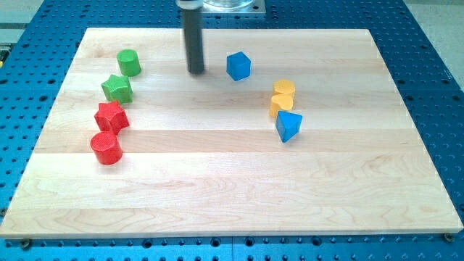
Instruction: Push the blue cube slightly to the right
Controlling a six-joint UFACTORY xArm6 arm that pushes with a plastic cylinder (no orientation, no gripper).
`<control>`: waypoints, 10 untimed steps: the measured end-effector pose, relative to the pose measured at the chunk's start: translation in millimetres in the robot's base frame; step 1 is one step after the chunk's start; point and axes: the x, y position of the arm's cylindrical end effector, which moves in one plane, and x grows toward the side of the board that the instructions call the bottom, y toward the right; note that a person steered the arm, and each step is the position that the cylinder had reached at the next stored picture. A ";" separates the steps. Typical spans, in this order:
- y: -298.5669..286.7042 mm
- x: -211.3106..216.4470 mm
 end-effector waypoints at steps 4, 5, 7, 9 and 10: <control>101.2 7.3; 135.3 10.0; 166.2 11.9; 174.5 15.2; 109.6 1.0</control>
